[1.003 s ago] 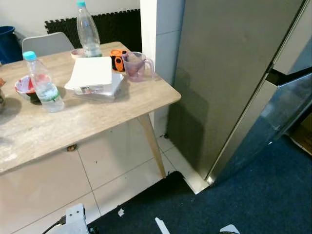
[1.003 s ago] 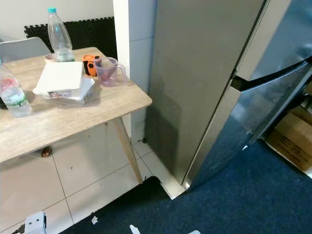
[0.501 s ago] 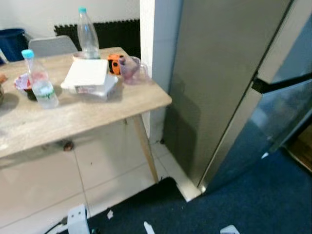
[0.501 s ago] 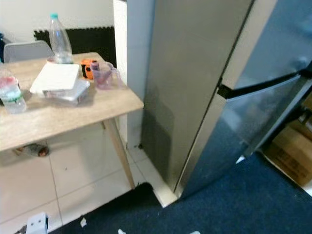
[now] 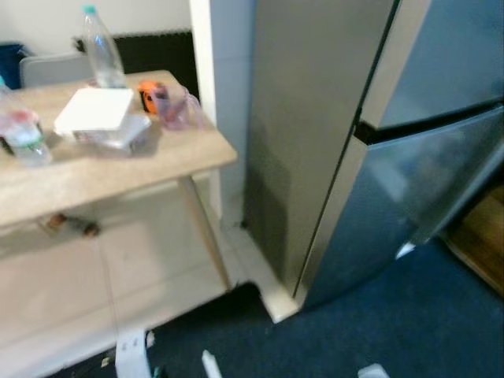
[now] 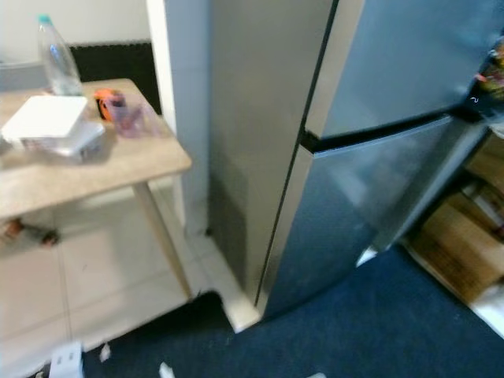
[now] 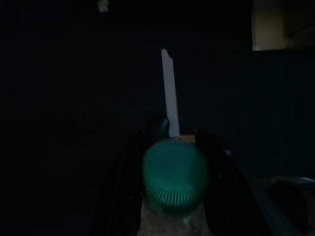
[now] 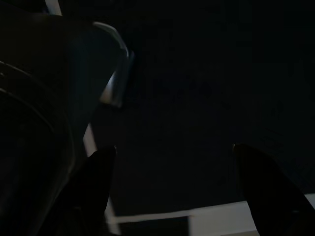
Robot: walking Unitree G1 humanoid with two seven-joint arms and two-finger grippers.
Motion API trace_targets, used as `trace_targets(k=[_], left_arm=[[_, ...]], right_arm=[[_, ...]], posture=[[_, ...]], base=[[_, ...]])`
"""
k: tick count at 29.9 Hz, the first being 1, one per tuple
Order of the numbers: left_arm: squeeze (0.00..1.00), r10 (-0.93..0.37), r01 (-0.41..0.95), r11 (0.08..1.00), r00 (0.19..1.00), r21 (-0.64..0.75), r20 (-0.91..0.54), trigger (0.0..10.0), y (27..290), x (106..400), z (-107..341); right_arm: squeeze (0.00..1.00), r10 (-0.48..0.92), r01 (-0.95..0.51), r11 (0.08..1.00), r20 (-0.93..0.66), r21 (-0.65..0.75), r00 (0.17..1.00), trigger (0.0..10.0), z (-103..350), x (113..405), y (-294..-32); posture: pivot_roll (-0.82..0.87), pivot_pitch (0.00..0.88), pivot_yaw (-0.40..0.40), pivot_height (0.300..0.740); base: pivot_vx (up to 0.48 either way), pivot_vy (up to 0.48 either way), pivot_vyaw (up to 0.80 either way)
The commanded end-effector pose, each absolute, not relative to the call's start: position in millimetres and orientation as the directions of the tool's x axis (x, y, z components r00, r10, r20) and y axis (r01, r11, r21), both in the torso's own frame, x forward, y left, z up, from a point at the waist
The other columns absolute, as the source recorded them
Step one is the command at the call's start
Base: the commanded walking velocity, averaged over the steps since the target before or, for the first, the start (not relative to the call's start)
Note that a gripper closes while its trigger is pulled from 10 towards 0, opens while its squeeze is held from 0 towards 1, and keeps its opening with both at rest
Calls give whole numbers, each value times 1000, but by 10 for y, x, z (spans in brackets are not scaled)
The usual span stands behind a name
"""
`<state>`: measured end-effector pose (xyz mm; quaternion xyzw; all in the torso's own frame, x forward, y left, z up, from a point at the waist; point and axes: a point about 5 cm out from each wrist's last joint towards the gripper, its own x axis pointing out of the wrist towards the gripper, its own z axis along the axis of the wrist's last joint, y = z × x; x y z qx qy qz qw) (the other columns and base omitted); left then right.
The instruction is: Restocking fridge
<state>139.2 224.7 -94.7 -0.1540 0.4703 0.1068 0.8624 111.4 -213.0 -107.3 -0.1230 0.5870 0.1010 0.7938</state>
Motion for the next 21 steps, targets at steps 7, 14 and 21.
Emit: trace_targets(k=[7,14,21], left_arm=[[0,19,-329,926,528,-184,-849,10000,2199,1386,-960],[0,16,-329,926,527,-187,-850,10000,2187,1386,-963],[0,14,-329,926,524,-187,-852,10000,2179,1377,-968]], right_arm=[[0,-33,-295,946,-944,-136,328,10000,-1056,1166,-2159],[0,-28,-293,947,-941,-133,336,10000,-1050,1204,-2132],[0,-27,-290,947,-936,-136,350,10000,-1028,1266,-2145]], posture=[[-41,0,-40,740],[-42,0,-40,740],[-45,0,-41,740]], base=[[0,-450,550],[0,-450,0],[0,-450,0]])
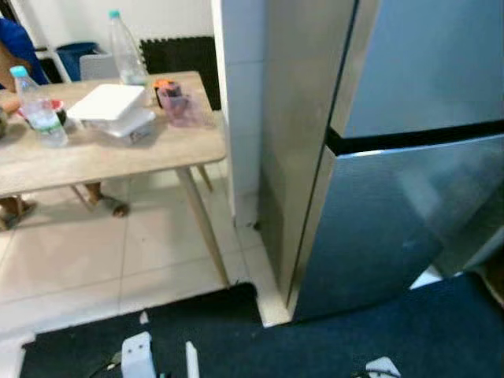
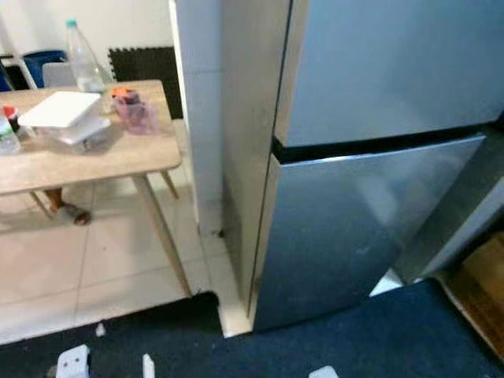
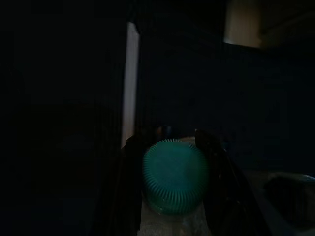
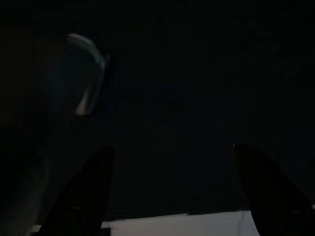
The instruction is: Restocking fridge
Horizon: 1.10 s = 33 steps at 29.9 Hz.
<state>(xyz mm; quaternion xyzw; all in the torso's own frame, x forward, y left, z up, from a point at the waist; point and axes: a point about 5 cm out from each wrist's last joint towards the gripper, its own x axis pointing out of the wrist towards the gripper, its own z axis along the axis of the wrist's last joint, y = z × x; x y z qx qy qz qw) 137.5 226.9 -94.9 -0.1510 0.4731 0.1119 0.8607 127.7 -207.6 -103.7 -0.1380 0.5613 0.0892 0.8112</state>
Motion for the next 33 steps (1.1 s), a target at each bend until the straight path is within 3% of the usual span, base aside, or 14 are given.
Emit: trace_targets(k=[1,5,14,18,22,27,28,30,31,33], left_arm=[[0,15,-328,926,523,-186,-852,10000,2180,1374,-969],[0,28,-341,923,518,-176,-855,10000,2202,1361,-971],[0,29,-352,918,522,-184,-853,10000,2209,1353,-971],[0,26,-349,919,522,-186,-853,10000,2200,1357,-972],[0,23,-342,921,524,-186,-851,10000,2197,1371,-967],[0,23,-337,923,525,-183,-851,10000,2206,1378,-963],[0,24,-337,924,525,-182,-851,10000,2209,1378,-962],[0,24,-337,924,525,-182,-851,10000,2211,1378,-962],[0,24,-336,924,525,-182,-851,10000,2213,1379,-961],[0,24,-337,924,525,-182,-851,10000,2215,1379,-961]], right_arm=[[0,-27,-289,947,-935,-137,353,10000,-1024,1277,-2149],[0,-33,-271,952,-928,-143,371,10000,-999,1337,-2177],[0,-51,-257,951,-907,-172,417,10000,-912,1435,-2381],[0,-46,-245,952,-877,-184,479,10000,-850,1526,-2443],[0,51,-242,959,-754,-145,655,10000,-576,2051,-2390],[0,215,-276,961,-627,1,748,10000,-298,2419,-2330],[416,284,-312,948,-587,57,758,10000,-220,2500,-2301],[416,346,-360,929,-552,87,758,10000,-147,2566,-2277],[1000,443,-438,888,-505,137,740,10000,-47,2640,-2241],[1000,506,-493,855,-470,163,723,10000,28,2691,-2219]], posture=[[-45,0,-41,740],[-46,0,-41,740],[-46,0,-42,740],[-48,0,-40,740],[-48,0,-40,740],[-48,0,-38,740],[-48,0,-38,740],[-49,0,-38,740],[-49,0,-38,740],[-49,0,-38,740]], base=[[0,-450,0],[0,-421,0],[0,0,0],[0,0,0],[0,0,0],[0,0,0],[0,0,0],[0,0,0],[0,0,0],[0,0,0]])
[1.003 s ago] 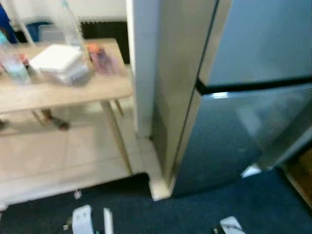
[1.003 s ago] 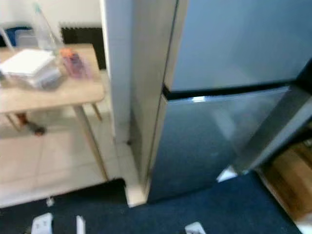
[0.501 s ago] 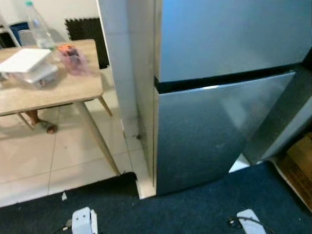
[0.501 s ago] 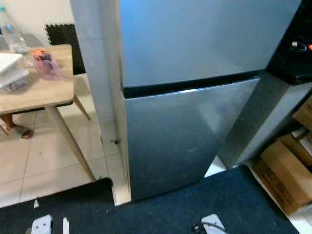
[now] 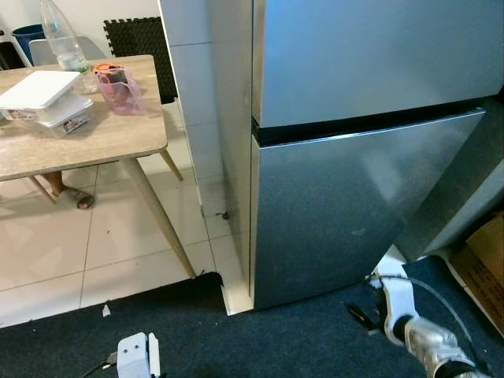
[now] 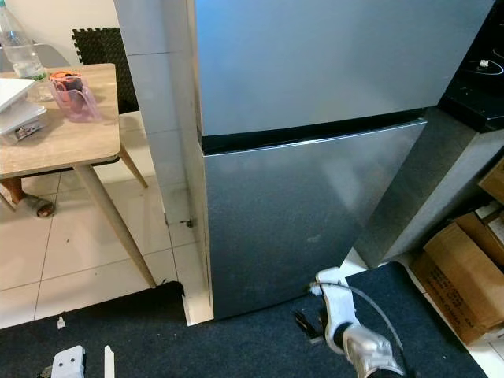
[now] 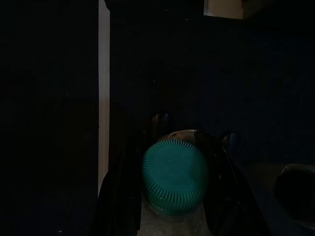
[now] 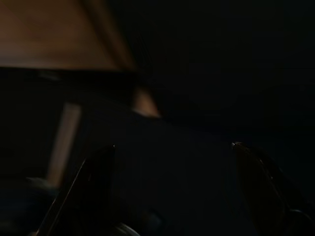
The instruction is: Restocking fridge
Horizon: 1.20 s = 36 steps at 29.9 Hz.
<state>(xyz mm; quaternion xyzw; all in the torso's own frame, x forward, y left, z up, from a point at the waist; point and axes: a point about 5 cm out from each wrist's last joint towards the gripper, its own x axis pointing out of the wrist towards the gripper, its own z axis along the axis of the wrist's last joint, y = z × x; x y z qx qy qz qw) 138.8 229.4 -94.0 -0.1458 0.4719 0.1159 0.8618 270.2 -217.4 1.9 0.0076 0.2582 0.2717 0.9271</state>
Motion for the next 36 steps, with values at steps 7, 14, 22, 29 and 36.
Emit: trace_targets(k=[7,14,22,29,36], left_arm=[[0,29,-340,923,525,-179,-851,10000,2232,1373,-959],[0,32,-339,924,526,-175,-850,10000,2245,1372,-956],[0,28,-334,925,530,-178,-848,10000,2237,1386,-952],[0,24,-328,927,530,-179,-848,10000,2227,1388,-954],[0,15,-322,928,531,-185,-847,10000,2190,1394,-959]], right_arm=[[1000,828,-790,561,-175,249,533,10000,589,2932,-2014],[1000,914,-908,397,34,134,405,10000,1147,3049,-1838],[0,904,-908,398,221,-130,365,10000,1961,3244,-1756],[0,881,-833,467,75,-296,467,10000,2127,3461,-1611],[0,848,-788,430,-103,-441,520,10000,2158,3640,-1457]], posture=[[-51,0,-39,740],[-50,0,-39,740],[-44,0,-42,740],[-43,0,-46,740],[-41,0,-48,740]], base=[[0,0,0],[0,0,0],[0,0,0],[0,0,0],[0,0,0]])
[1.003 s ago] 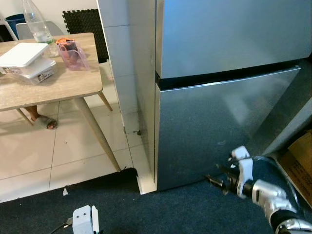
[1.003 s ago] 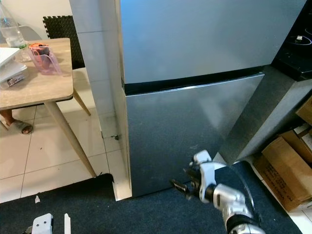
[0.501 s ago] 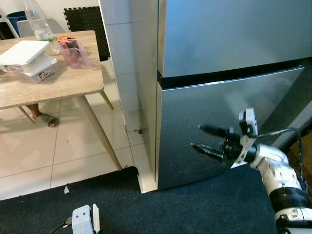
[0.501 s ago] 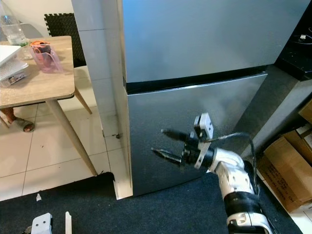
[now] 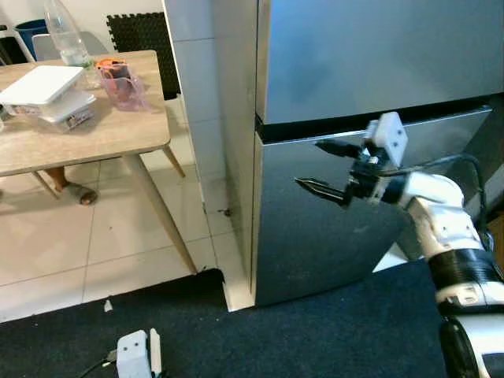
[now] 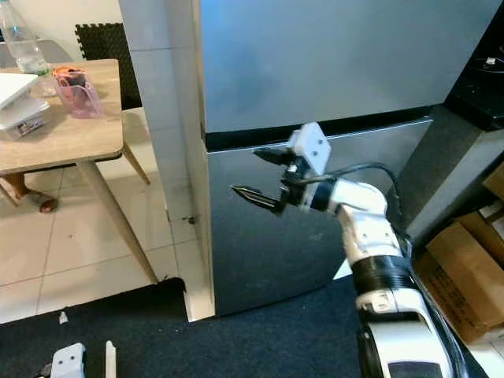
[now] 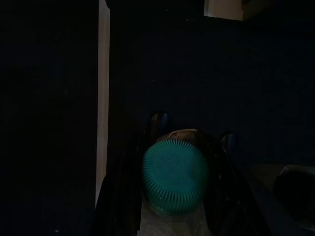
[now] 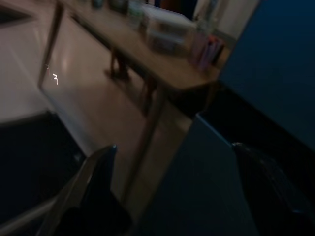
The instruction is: Restocking fridge
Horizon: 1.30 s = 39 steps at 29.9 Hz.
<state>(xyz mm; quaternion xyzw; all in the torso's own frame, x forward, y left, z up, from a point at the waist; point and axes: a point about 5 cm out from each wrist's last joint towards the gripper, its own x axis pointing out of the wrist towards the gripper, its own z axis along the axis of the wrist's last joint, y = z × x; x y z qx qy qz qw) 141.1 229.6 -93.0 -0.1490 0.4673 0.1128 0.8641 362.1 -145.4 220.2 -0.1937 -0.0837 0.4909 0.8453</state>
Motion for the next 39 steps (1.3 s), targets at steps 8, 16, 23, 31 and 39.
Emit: trace_targets(k=[8,16,23,31,39], left_arm=[[0,10,-320,929,527,-188,-850,10000,2159,1377,-971],[0,11,-322,929,513,-181,-858,10000,2161,1317,-992],[0,13,-322,930,509,-176,-861,10000,2172,1299,-996],[0,13,-321,931,509,-176,-861,10000,2166,1297,-997],[0,15,-326,930,499,-172,-866,10000,2171,1255,-1010]], right_arm=[[0,665,-649,548,-196,-528,721,10000,2103,3908,-1435],[0,560,-573,510,-258,-641,787,10000,2072,4008,-1403],[0,595,-572,500,-221,-650,772,10000,2131,4022,-1297],[0,581,-598,496,-271,-630,768,10000,2078,4048,-1283],[0,595,-618,434,-306,-655,743,10000,2108,4058,-1208]], posture=[[-40,0,-60,740],[-37,0,-67,740],[-35,0,-67,740],[-29,0,-70,740],[-31,0,-75,740]], base=[[0,0,0],[0,0,0],[0,0,0],[0,0,0],[0,0,0]])
